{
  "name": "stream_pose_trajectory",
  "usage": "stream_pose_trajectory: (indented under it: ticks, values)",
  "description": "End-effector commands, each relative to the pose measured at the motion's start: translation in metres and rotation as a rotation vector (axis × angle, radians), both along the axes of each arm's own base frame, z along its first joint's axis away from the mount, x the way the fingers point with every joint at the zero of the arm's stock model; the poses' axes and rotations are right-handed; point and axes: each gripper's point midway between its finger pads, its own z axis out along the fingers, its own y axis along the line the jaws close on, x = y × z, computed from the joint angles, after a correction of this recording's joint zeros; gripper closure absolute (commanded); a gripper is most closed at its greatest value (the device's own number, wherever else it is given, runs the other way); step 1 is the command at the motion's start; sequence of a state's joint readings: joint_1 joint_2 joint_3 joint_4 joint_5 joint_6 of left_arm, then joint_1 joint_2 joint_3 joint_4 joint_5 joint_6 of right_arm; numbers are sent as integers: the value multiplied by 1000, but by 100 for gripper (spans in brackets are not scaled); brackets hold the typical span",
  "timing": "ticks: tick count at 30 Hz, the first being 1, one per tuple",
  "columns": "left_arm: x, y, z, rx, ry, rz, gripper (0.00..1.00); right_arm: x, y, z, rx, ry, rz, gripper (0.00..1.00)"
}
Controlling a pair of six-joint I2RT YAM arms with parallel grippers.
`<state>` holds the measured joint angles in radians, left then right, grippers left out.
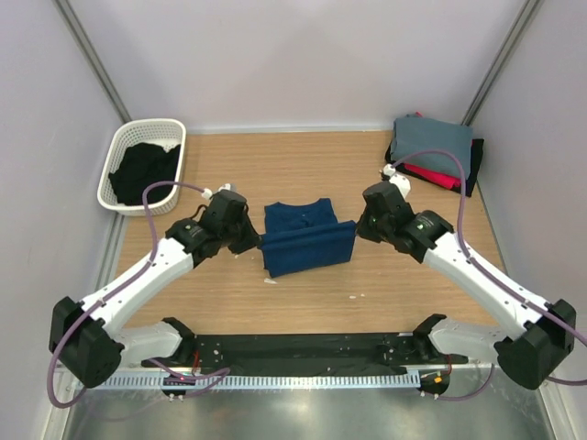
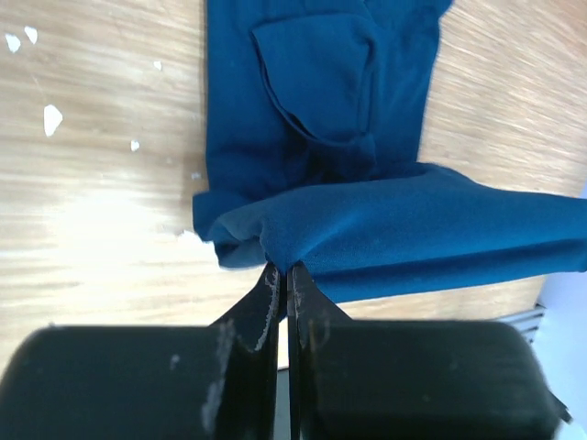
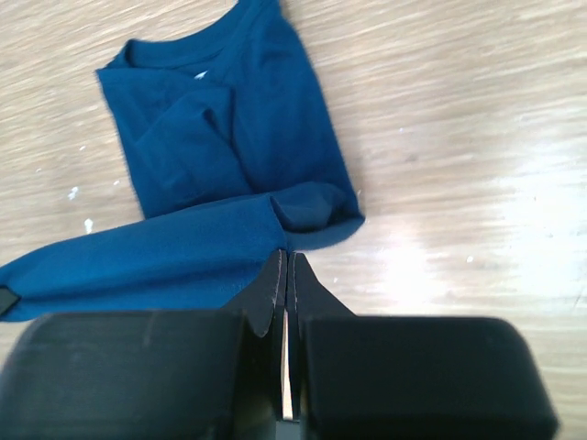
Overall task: Fold and stack the t-shirts
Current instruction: Fold the tshirt
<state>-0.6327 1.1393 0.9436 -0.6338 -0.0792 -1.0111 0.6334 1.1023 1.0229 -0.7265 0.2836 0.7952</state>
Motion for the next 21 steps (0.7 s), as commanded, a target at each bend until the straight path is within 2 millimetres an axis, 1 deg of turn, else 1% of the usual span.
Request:
stream_pose_trajectory:
  ticks: [1,3,4,5,6,7,8,9,10,12,13,15,16,17,18,19,20,21]
  values:
    - [22,-4,7,-2,-56,-29,100,39,-5,23,-28,-128,-23,99]
    - [33,0,1,5,-52,-15,100,53,-3,22,-44,-136,-15,99]
    - [41,-2,5,1,-77,-19,100,61,-5,23,-60,-147,-14,99]
    - [45,-2,4,6,-79,-19,100,67,-4,24,-64,-151,-13,99]
    - [51,-1,0,17,-72,-13,100,75,-2,22,-67,-146,-4,99]
    - [55,-2,-1,20,-74,-20,100,85,-5,25,-63,-165,-9,99]
    - [62,-5,6,21,-95,-31,100,90,-5,26,-58,-167,-5,99]
    - [67,-5,7,28,-101,-33,100,96,-2,23,-50,-159,5,99]
    - [72,-7,5,35,-99,-37,100,103,-5,24,-49,-171,3,99]
    - [81,-8,9,41,-116,-40,100,112,-4,23,-48,-174,7,99]
    - [86,-8,5,50,-108,-41,100,117,-1,17,-45,-165,19,99]
    - [95,-8,5,56,-112,-41,100,125,-2,13,-41,-157,18,99]
    - [98,-8,5,60,-116,-41,100,129,0,5,-37,-140,27,99]
    - [102,-7,-2,70,-104,-43,100,132,0,3,-35,-139,29,99]
    - [106,-8,-1,73,-109,-47,100,134,2,-1,-34,-135,34,99]
    - [109,-8,-3,79,-108,-45,100,139,3,-1,-29,-144,35,99]
    - [113,-6,-9,92,-100,-43,100,142,5,-9,-29,-133,43,99]
    - [117,-5,-11,102,-101,-37,100,147,5,-9,-31,-137,45,99]
